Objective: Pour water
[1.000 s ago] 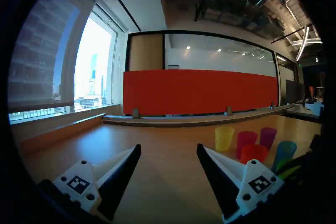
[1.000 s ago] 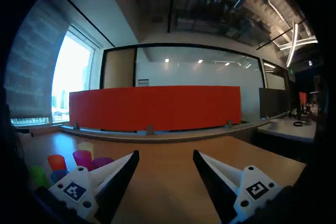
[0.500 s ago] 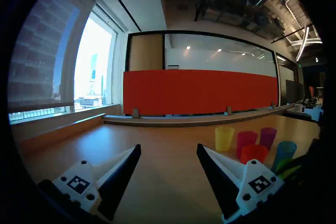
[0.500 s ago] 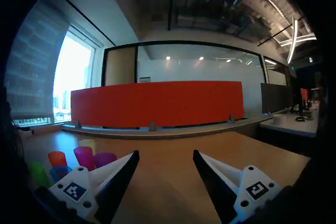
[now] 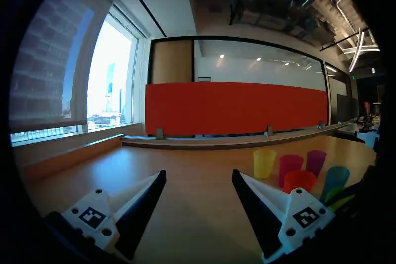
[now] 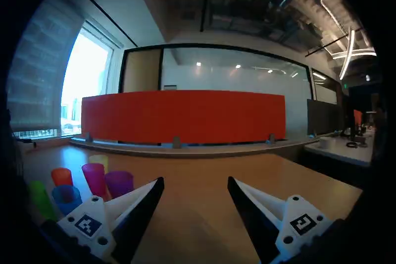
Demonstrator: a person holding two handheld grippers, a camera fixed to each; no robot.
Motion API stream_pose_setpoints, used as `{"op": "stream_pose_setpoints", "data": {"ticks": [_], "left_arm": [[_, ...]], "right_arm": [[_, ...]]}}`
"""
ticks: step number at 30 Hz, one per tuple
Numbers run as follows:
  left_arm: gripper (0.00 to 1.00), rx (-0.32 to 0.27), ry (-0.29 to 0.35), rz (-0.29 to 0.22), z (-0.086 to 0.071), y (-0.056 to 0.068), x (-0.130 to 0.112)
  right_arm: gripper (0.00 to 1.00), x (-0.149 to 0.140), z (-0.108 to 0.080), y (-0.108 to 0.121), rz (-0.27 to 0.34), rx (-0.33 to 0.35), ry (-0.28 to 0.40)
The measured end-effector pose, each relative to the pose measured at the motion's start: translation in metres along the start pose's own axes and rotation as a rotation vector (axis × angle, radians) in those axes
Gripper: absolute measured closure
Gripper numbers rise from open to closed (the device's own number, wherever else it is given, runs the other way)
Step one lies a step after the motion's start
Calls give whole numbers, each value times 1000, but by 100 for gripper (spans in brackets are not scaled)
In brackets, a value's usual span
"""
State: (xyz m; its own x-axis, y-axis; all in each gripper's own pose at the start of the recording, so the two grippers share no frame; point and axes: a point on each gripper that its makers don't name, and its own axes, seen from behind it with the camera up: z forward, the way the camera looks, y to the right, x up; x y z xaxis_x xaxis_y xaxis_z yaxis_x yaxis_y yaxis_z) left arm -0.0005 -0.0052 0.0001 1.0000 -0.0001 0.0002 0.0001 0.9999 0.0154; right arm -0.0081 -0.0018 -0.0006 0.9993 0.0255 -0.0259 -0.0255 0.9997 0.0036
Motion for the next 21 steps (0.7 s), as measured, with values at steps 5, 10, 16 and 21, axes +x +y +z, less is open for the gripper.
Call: {"op": "stream_pose_setpoints", "data": {"ticks": [5,10,16,21], "left_arm": [[1,0,0,0,0,0,0],[1,0,0,0,0,-1,0],[1,0,0,0,0,0,0],[1,0,0,0,0,0,0]], "right_arm": [[1,0,1,1,2,-5,-3],[1,1,0,1,2,-5,-3],[1,1,0,3,3,-7,-4],[1,1,0,2,4,-1,-6]]}}
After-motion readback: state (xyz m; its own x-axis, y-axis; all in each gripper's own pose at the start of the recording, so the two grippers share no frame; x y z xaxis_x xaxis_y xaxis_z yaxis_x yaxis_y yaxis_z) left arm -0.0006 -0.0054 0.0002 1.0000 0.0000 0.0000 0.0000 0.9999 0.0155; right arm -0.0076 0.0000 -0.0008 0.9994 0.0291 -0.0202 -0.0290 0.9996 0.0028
